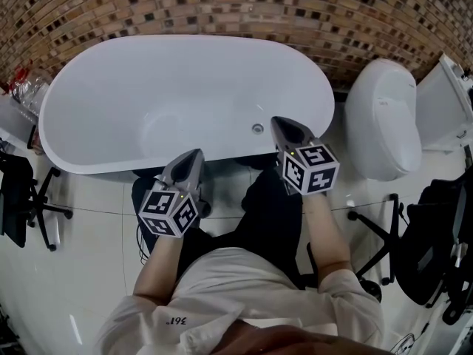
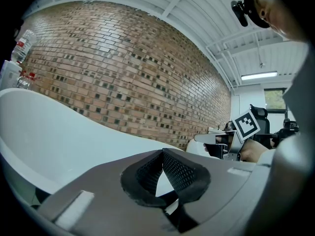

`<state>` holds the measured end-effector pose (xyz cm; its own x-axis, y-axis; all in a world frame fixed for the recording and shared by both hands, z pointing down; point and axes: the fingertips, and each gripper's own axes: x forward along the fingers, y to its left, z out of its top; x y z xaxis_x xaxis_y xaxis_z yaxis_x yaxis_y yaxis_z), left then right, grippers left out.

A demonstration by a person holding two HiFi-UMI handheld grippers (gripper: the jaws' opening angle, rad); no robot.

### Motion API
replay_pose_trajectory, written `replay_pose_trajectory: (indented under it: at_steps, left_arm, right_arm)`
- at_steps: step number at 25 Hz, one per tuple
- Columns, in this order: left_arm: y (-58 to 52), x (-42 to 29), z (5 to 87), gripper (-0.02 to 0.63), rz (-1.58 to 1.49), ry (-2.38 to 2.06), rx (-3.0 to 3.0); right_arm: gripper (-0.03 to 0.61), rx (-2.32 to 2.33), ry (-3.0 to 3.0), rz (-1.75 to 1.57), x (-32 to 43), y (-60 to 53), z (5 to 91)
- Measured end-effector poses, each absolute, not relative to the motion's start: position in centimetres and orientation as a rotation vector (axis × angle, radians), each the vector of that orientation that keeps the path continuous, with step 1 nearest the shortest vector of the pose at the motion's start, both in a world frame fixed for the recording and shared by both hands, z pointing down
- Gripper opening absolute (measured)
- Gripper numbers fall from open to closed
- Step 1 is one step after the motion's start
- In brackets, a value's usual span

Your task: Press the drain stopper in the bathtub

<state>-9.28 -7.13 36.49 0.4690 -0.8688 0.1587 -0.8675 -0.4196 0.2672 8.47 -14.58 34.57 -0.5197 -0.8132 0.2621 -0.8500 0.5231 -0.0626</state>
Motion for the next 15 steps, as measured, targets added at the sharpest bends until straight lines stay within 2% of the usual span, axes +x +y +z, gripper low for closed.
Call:
replay_pose_trajectory:
  at_steps: [15]
  left_arm:
    - [-7.03,-8.8,36.28,0.006,0.006,-1.462,2.425]
  right_arm:
    - [0.008,1.408,-2.58,0.278,8.28,-14.44,34.35]
